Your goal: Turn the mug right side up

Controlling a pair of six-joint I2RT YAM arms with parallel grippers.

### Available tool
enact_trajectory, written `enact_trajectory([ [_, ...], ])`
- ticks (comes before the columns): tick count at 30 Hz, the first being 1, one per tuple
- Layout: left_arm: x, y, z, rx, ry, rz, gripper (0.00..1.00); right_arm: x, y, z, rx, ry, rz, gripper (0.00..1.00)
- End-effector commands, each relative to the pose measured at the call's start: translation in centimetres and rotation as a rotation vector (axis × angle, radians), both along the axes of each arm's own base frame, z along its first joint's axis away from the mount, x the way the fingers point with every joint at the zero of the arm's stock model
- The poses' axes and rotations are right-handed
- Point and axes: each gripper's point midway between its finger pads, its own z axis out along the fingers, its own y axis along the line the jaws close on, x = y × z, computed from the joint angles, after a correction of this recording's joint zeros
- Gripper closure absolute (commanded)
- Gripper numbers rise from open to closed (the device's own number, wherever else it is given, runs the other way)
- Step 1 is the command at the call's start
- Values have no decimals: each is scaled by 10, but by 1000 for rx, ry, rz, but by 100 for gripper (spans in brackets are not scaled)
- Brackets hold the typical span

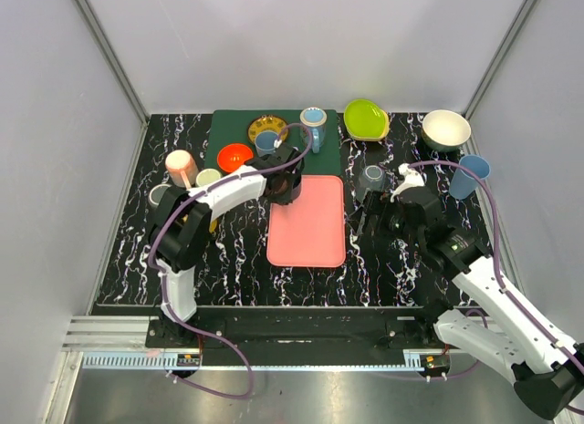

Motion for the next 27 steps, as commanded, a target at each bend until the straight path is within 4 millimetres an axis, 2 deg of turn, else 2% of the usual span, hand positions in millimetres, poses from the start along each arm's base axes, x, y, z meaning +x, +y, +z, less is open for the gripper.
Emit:
enact_trajectory([
  [1, 36, -23, 31, -81, -122, -18, 100, 2, -6, 2, -23, -25, -20, 5],
  [5, 39, -25, 25, -77, -111, -22, 100, 2, -7, 0, -29, -21, -22, 5],
  [9, 33, -23, 18, -72, -85, -20, 100, 3, -7, -2, -33, -17, -23, 5],
  [12, 27, -16, 14, -57, -71, -10, 72, 2, -8, -6, -42, -9, -26, 5],
  [13, 22, -12, 10, -48, -61, 3, 55, 2, -9, -7, -43, -9, -31, 4],
  [16, 19, -2, 23, -44, -98, 39, 40, 3, -14, -8, -62, -9, -48, 4],
  [17, 19, 0, 41, -64, -135, 46, 34, 3, -15, -9, -70, -9, -53, 4],
  [19, 17, 5, 58, -82, -176, 77, 28, 7, -22, -9, -97, -15, -85, 4],
  [20, 16, 6, 82, -119, -222, 85, 1, 9, -26, -13, -122, -6, -102, 4],
  [22, 12, 5, 105, -170, -259, 93, 1, 17, -42, -17, -188, -7, -187, 4],
  [23, 6, 5, 131, -217, -302, 91, 1, 21, -47, -24, -227, 4, -215, 5],
  [24, 3, 6, 145, -239, -331, 93, 1, 29, -58, -25, -276, -9, -276, 5],
  [25, -6, 3, 151, -254, -347, 79, 1, 35, -60, -26, -294, -14, -302, 5],
  [26, -16, 5, 177, -301, -403, 69, 1, 42, -60, -36, -335, 7, -313, 6],
  [27, -22, 8, 185, -309, -438, 76, 1, 48, -61, -40, -363, 9, -319, 7],
])
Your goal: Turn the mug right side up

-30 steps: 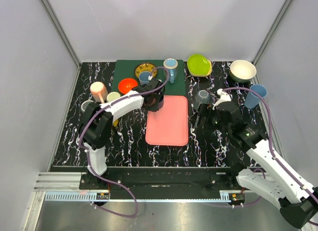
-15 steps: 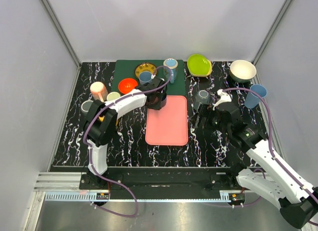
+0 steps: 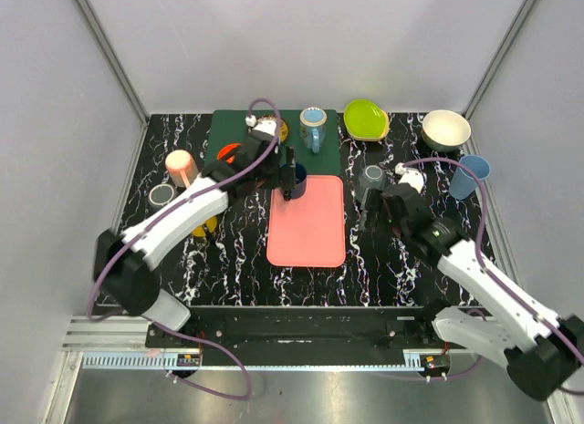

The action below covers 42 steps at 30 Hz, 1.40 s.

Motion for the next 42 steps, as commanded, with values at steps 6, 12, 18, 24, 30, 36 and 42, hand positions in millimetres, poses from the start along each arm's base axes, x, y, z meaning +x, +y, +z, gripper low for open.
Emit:
enact_trajectory([
  [6, -80, 25, 88, -221, -304, 122, 1, 73, -3, -44, -203, 70, -125, 19],
  [12, -123, 61, 58, -312, -279, 172, 1, 113, -10, -54, -181, 78, -194, 35],
  [18, -135, 74, 53, -326, -297, 161, 1, 141, -9, -58, -149, 74, -221, 46],
  [24, -137, 69, 48, -323, -286, 129, 1, 148, 3, -68, -133, 114, -196, 38],
  [30, -136, 67, 43, -329, -282, 124, 1, 157, 0, -78, -156, 116, -233, 42],
  [36, -137, 67, 41, -320, -278, 120, 1, 166, -2, -92, -184, 128, -261, 56],
  [42, -138, 69, 42, -316, -282, 119, 3, 166, -6, -100, -214, 142, -265, 70],
])
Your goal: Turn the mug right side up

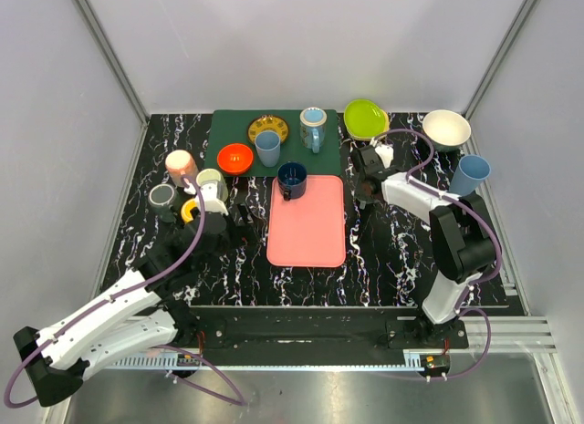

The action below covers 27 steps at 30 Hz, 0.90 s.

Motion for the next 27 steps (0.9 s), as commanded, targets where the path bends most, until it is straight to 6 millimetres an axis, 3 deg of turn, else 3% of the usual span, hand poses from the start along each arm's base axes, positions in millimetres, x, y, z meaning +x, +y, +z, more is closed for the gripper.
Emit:
enact_trajectory([
  [1, 4, -3, 10, -28, -38, -1, 3, 17, -3, 16, -18, -73, -33, 73],
  [3, 4, -5, 9, -28, -38, -7, 5, 16, -5, 13, -26, -66, -30, 79],
  [5, 4, -7, 7, -28, -33, -18, 7, 14, -7, 15, -23, -65, -25, 96],
  [6, 4, -8, 7, -29, -35, -22, 9, 12, -9, 14, -25, -61, -24, 100],
  [9, 4, -12, 8, -35, -40, -40, 12, 4, -6, 21, 1, -66, 7, 100],
  [10, 5, -14, 8, -37, -41, -47, 12, 3, -4, 35, 24, -94, 13, 100],
  [12, 4, -22, 11, -62, -57, -80, 12, -6, 0, 43, 66, -114, 43, 100],
  [13, 4, -25, 12, -76, -66, -92, 11, -9, 3, 69, 110, -179, 58, 100],
  [15, 4, -34, 18, -132, -97, -127, 8, -20, 13, 84, 197, -224, 105, 100],
  [16, 3, -38, 21, -156, -109, -142, 5, -26, 15, 111, 253, -289, 123, 100],
  [18, 1, -50, 30, -231, -145, -188, 1, -39, 33, 129, 375, -346, 199, 100],
  [19, 1, -55, 35, -263, -160, -206, 1, -48, 37, 155, 431, -412, 228, 100],
  [21, -4, -70, 48, -350, -195, -278, 1, -66, 60, 176, 575, -459, 343, 100],
  [23, -11, -84, 65, -432, -229, -367, 1, -93, 77, 212, 739, -523, 448, 100],
  [25, -16, -96, 72, -498, -227, -428, 1, -113, 86, 245, 868, -646, 536, 100],
  [27, -22, -109, 85, -601, -244, -497, 1, -134, 97, 265, 1019, -696, 623, 100],
])
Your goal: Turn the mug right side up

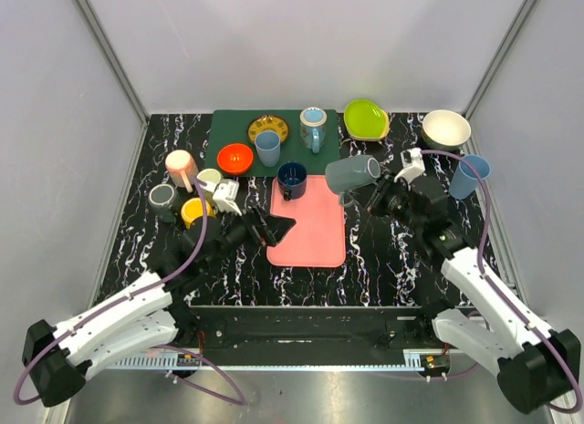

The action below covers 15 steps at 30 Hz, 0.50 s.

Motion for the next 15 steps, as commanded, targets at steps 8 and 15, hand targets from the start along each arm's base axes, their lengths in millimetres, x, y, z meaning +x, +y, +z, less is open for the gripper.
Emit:
enact_trajectory([
  [8, -28, -73, 101, -494, -177, -409, 1, -80, 47, 130, 657, -317, 448, 100],
  [15, -25, -99, 112, -612, -145, -516, 13, -97, 46, 141, 669, -353, 505, 100],
])
